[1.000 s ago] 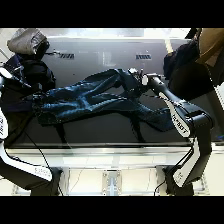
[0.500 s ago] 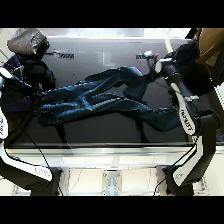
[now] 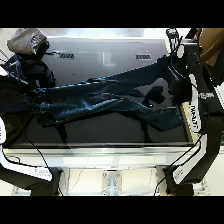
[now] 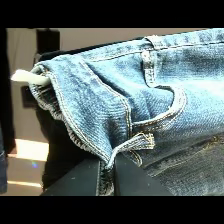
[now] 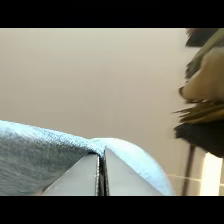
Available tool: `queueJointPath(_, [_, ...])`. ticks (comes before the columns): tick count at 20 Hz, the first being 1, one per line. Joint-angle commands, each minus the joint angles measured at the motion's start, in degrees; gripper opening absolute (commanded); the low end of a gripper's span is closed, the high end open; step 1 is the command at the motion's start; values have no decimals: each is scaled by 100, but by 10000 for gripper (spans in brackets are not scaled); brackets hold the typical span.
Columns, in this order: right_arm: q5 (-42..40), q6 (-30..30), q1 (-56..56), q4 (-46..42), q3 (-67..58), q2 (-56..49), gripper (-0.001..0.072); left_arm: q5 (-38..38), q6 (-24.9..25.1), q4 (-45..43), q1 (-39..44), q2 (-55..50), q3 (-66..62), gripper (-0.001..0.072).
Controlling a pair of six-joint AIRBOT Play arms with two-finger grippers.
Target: Fold the clothes and pants, and hang the long-sleeved shirts on hangers.
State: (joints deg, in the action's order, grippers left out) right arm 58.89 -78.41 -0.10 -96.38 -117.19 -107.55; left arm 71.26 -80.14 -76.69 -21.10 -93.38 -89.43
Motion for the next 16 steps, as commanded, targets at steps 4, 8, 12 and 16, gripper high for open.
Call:
queueJointPath(4, [-728,-511,-350,463,-50,-162,596,-9,-2,-164,-7,214,-4,25])
queueJointPath(8, [-310,-802,-422,354,28,-236,626,-37,-11,-120,-11,225,-15,700])
queueJointPath(12, [1298,-297,-804,227,20,114,483,-22,238,-127,-149,710,-2,702])
queueJointPath(16, [2520,293,-1600,940,581,887,386,317,354,-122,-699,1816,977,702])
